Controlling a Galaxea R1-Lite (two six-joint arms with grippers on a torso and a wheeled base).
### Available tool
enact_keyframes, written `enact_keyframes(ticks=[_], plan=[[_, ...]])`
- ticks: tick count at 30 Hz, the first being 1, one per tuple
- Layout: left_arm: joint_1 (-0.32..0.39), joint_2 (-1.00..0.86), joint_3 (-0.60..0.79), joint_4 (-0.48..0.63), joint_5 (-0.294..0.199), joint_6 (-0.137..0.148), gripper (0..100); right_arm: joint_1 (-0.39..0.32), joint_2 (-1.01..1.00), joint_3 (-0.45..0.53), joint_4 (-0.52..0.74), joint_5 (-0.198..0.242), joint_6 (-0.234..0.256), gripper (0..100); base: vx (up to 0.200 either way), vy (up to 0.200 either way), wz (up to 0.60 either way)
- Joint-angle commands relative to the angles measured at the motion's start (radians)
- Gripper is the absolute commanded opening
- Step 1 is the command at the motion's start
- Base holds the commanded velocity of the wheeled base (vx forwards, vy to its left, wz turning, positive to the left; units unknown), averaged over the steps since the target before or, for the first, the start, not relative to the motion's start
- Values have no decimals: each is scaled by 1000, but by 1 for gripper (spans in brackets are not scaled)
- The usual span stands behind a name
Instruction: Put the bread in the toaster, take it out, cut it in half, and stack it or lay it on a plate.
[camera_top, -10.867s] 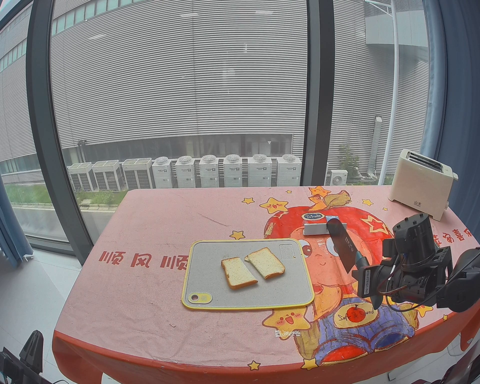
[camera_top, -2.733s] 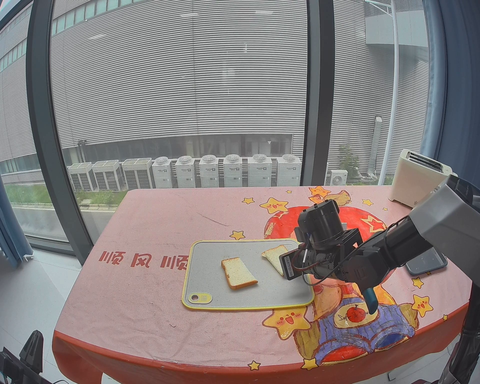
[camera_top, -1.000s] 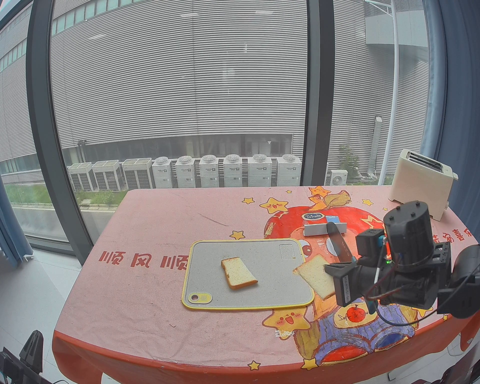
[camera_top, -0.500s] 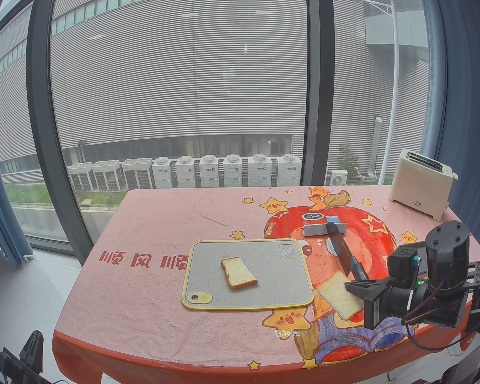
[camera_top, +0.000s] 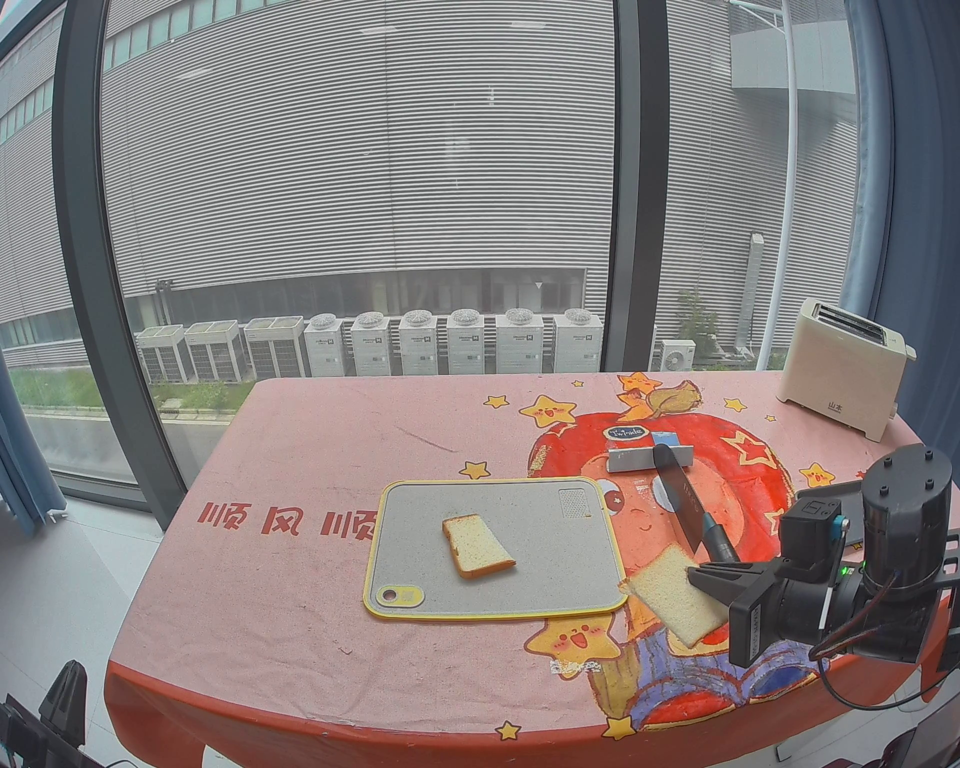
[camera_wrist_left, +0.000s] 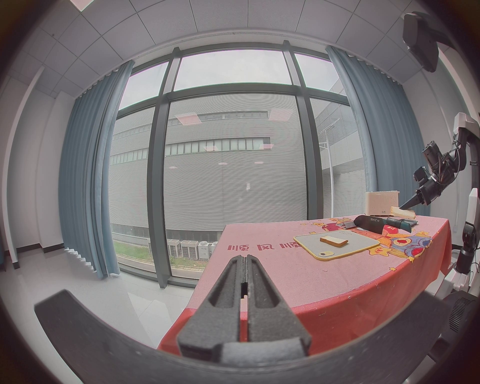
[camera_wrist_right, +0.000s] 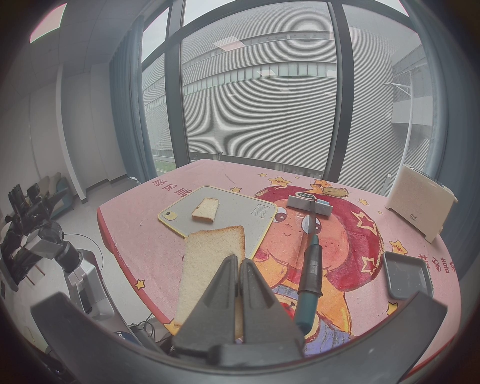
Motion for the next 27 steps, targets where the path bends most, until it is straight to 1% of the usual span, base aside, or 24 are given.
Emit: enact_keyframes(ticks=[1,7,15,27], plan=[[0,-16,16,0,-1,1,0,3,4,1,-1,-5,0,0,0,0,0],[0,-16,16,0,-1,1,0,0,4,-2,-11,-16,-1,0,0,0,0],[0,-16,16,0,-1,1,0,-17,12,-2,-11,-19,-3,0,0,-200,0],[0,-16,16,0,-1,0,0,-17,13,0,-12,-17,-3,0,0,-200,0]])
